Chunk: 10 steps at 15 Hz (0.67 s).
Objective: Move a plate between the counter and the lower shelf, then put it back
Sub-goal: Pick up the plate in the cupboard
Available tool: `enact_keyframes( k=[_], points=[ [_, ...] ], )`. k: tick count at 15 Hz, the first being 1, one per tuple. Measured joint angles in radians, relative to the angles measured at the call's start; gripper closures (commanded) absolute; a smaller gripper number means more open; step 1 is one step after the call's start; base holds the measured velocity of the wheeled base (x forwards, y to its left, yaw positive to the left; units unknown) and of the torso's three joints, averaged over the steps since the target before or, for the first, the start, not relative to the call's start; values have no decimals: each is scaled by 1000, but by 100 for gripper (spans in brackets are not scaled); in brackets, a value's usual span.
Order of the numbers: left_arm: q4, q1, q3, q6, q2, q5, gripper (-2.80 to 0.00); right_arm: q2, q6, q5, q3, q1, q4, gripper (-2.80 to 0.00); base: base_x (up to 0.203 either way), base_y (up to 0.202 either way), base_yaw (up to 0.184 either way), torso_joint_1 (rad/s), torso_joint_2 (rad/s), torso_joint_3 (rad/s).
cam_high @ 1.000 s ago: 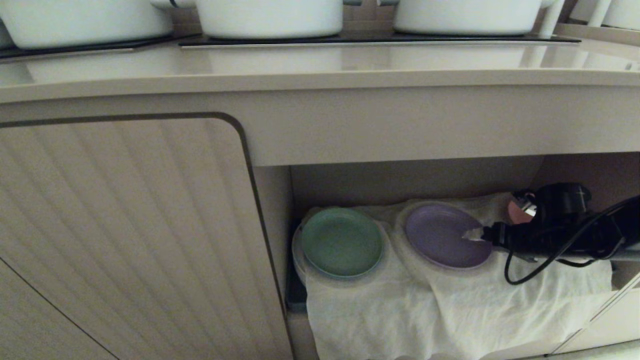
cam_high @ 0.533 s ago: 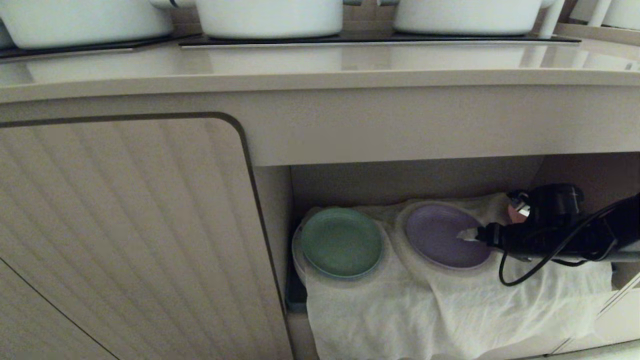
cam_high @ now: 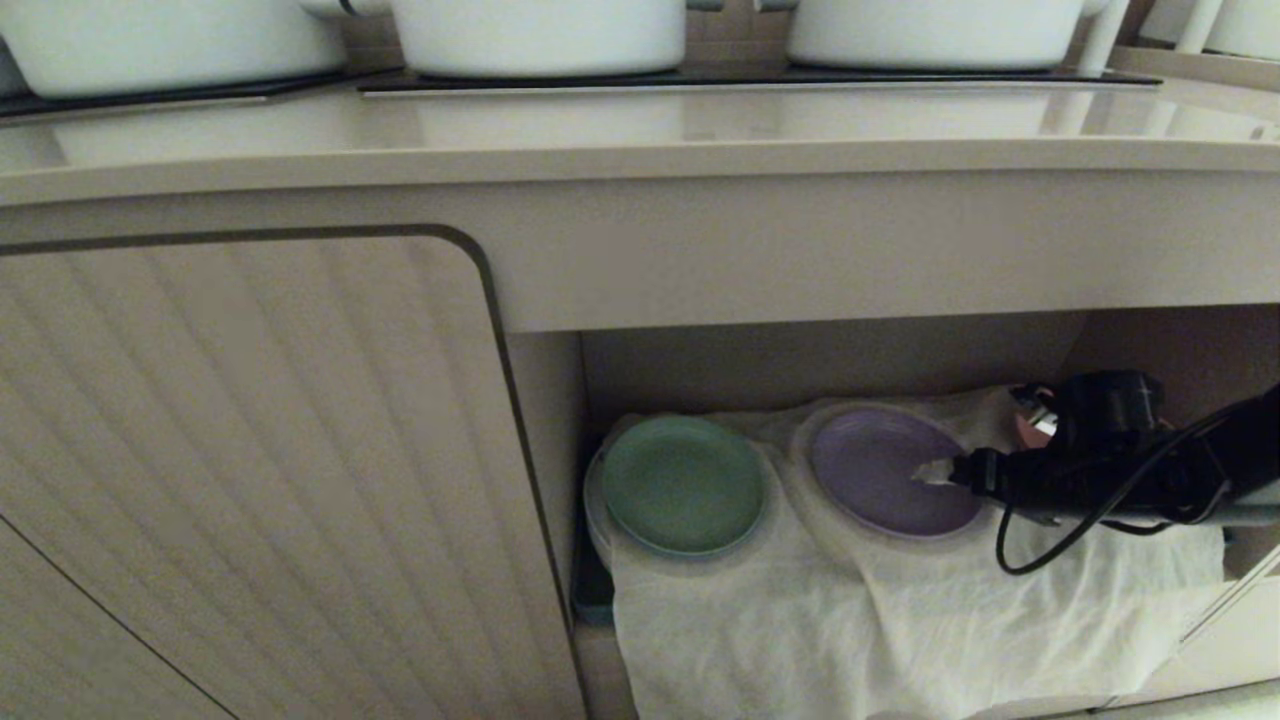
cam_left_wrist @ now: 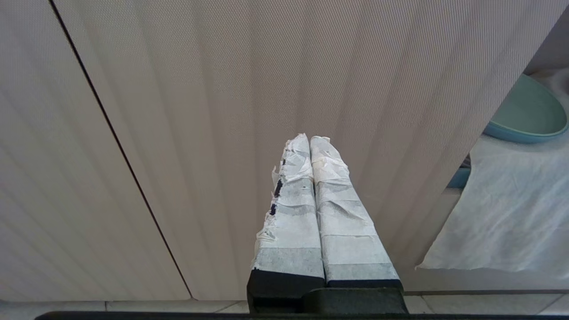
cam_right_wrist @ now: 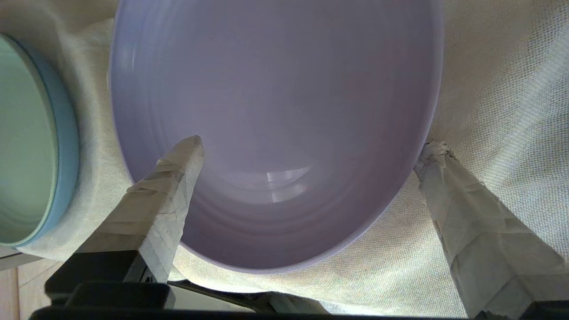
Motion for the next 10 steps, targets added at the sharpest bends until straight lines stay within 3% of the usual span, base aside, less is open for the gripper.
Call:
enact_keyframes(
  k=[3, 4, 10],
  points=[
    [0, 1, 0, 0, 0, 0, 0, 1, 0, 0, 0, 3, 0, -280, 0, 0, 0, 0, 0, 0],
    [0, 1, 0, 0, 0, 0, 0, 1, 0, 0, 0, 3, 0, 0, 0, 0, 0, 0, 0, 0],
    [0, 1, 0, 0, 0, 0, 0, 2, 0, -1, 2, 11, -12, 0, 0, 0, 0, 0, 0, 0]
  ],
)
